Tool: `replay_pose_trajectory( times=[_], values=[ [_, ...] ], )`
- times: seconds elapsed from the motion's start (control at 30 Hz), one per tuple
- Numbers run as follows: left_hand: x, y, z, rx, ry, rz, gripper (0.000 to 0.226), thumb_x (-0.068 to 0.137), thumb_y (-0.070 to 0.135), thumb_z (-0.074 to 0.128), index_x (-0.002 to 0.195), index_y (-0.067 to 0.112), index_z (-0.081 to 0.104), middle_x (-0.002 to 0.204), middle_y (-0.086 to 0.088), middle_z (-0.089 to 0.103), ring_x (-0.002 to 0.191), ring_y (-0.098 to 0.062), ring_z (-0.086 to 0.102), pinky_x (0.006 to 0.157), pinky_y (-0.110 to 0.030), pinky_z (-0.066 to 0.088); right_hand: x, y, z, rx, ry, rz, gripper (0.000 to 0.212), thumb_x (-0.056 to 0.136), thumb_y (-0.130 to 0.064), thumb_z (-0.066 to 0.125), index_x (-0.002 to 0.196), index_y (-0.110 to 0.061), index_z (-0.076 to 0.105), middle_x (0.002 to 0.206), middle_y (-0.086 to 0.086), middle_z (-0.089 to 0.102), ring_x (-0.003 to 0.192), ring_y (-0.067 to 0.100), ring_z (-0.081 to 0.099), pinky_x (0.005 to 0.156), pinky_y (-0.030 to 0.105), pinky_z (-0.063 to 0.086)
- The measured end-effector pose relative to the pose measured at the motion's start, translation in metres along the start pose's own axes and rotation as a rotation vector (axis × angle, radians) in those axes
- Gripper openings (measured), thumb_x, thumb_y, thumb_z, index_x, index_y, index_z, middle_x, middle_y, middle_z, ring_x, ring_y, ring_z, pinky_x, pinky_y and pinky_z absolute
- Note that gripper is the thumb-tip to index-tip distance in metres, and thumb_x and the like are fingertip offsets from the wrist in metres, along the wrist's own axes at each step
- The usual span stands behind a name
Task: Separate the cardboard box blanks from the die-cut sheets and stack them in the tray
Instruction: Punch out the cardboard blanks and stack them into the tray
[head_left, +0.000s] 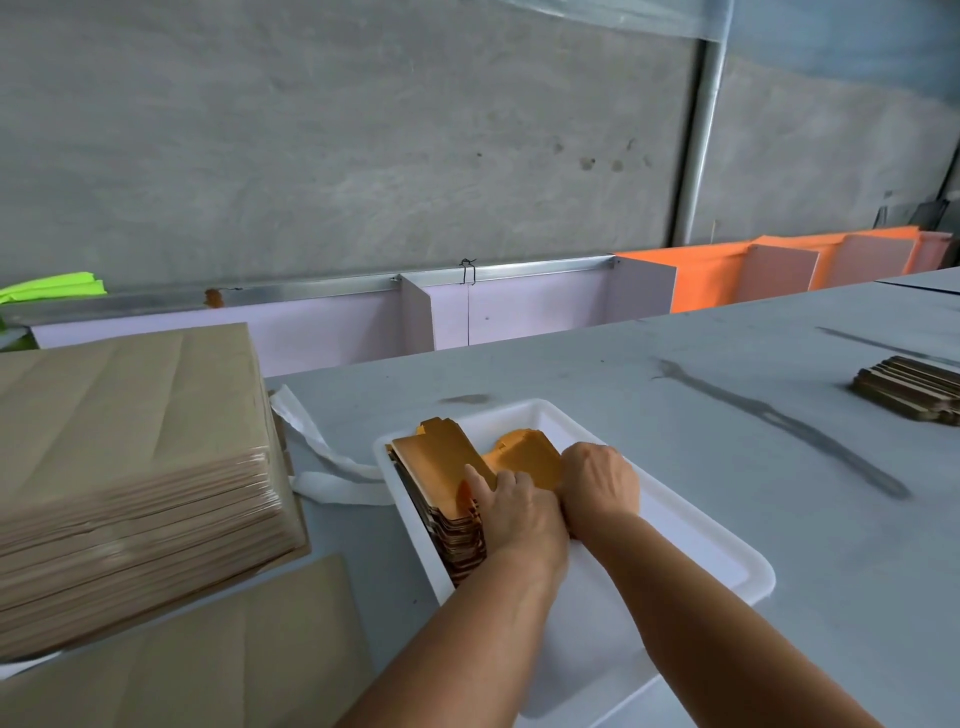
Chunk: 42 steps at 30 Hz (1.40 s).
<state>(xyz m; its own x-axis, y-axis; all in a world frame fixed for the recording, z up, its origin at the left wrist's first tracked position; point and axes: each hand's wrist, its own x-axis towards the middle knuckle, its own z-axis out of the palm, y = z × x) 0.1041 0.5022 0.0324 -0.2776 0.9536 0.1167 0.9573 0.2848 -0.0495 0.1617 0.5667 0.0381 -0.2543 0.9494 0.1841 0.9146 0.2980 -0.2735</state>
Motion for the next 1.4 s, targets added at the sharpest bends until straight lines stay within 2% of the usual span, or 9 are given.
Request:
replay_pose_trajectory(
  times=[0.07, 0.23, 0.4, 0.53, 0.73, 0.93, 1.1, 1.27, 1.4],
  values=[
    [0.0, 0.0, 0.001, -0.007, -0.006, 0.004, 0.028, 0.088, 0.02, 0.058, 0.115, 0.02, 0.061, 0.128, -0.006, 0.047, 0.129, -0.027, 0.031, 0.109, -0.063, -0.002, 0.0, 0.0, 0.0, -0.009, -0.036, -0.059, 0.017, 0.084, -0.001, 0.047, 0.072, -0.012, 0.043, 0.068, 0.0, 0.041, 0.084, 0.024, 0.049, 0.06, 0.026, 0.034],
    [-0.003, -0.001, -0.002, -0.014, -0.026, 0.03, 0.032, 0.087, 0.018, 0.06, 0.119, 0.019, 0.058, 0.13, -0.007, 0.046, 0.13, -0.028, 0.031, 0.111, -0.062, 0.002, -0.002, 0.001, -0.003, -0.036, -0.155, -0.103, 0.017, 0.081, 0.002, 0.049, 0.083, -0.012, 0.058, 0.083, 0.009, 0.055, 0.075, 0.021, 0.049, 0.061, 0.024, 0.036],
    [-0.012, -0.001, -0.02, -0.124, 0.026, 0.048, 0.045, 0.081, 0.009, 0.065, 0.124, 0.013, 0.053, 0.13, -0.01, 0.045, 0.128, -0.029, 0.033, 0.113, -0.055, 0.005, -0.006, 0.001, -0.008, 0.006, -0.146, -0.082, 0.018, 0.089, -0.011, 0.048, 0.096, -0.007, 0.065, 0.097, 0.009, 0.066, 0.086, 0.027, 0.059, 0.063, 0.026, 0.036],
    [-0.04, -0.013, -0.051, -0.239, 0.22, 0.092, 0.042, 0.08, 0.01, 0.066, 0.119, 0.014, 0.054, 0.124, -0.008, 0.049, 0.121, -0.027, 0.04, 0.11, -0.049, 0.013, -0.016, -0.004, -0.028, 0.105, -0.004, -0.083, 0.015, 0.086, -0.007, 0.05, 0.087, -0.006, 0.064, 0.097, 0.016, 0.067, 0.094, 0.034, 0.061, 0.065, 0.028, 0.038],
    [-0.122, -0.071, -0.06, -0.218, 0.374, 0.008, 0.025, 0.084, 0.014, 0.06, 0.109, 0.019, 0.057, 0.115, -0.002, 0.052, 0.111, -0.023, 0.046, 0.1, -0.043, 0.025, -0.068, -0.037, -0.056, 0.352, 0.257, -0.19, 0.025, 0.086, -0.005, 0.056, 0.104, -0.01, 0.073, 0.106, 0.022, 0.068, 0.095, 0.042, 0.06, 0.077, 0.038, 0.046],
    [-0.223, -0.119, -0.039, -0.22, 0.211, -0.156, 0.018, 0.089, 0.021, 0.058, 0.106, 0.016, 0.06, 0.115, -0.007, 0.055, 0.112, -0.028, 0.048, 0.098, -0.044, 0.028, -0.17, -0.085, -0.053, 0.434, 0.331, -0.423, 0.019, 0.085, -0.003, 0.059, 0.096, -0.006, 0.074, 0.092, 0.022, 0.069, 0.084, 0.041, 0.06, 0.065, 0.033, 0.039],
    [-0.305, -0.15, -0.017, -0.164, 0.032, -0.278, 0.028, 0.091, 0.031, 0.055, 0.115, 0.017, 0.058, 0.122, -0.009, 0.052, 0.118, -0.029, 0.044, 0.101, -0.042, 0.024, -0.254, -0.114, -0.031, 0.568, 0.145, -0.557, 0.016, 0.085, 0.002, 0.064, 0.096, -0.002, 0.074, 0.098, 0.016, 0.072, 0.086, 0.033, 0.068, 0.082, 0.039, 0.053],
    [-0.384, -0.188, -0.005, -0.044, -0.108, -0.363, 0.05, 0.092, 0.048, 0.049, 0.134, 0.021, 0.041, 0.141, -0.011, 0.032, 0.129, -0.031, 0.028, 0.105, -0.048, 0.022, -0.305, -0.119, -0.011, 0.604, -0.015, -0.539, 0.017, 0.087, -0.001, 0.063, 0.099, -0.007, 0.074, 0.101, 0.008, 0.073, 0.082, 0.018, 0.066, 0.079, 0.025, 0.049],
    [-0.437, -0.215, 0.006, 0.027, -0.202, -0.549, 0.065, 0.09, 0.063, 0.036, 0.143, 0.029, 0.024, 0.15, -0.011, 0.015, 0.135, -0.031, 0.021, 0.105, -0.046, 0.024, -0.33, -0.124, -0.003, 0.638, -0.072, -0.492, 0.017, 0.087, -0.004, 0.064, 0.094, -0.012, 0.076, 0.096, -0.001, 0.073, 0.078, 0.012, 0.065, 0.071, 0.01, 0.043]
  ],
)
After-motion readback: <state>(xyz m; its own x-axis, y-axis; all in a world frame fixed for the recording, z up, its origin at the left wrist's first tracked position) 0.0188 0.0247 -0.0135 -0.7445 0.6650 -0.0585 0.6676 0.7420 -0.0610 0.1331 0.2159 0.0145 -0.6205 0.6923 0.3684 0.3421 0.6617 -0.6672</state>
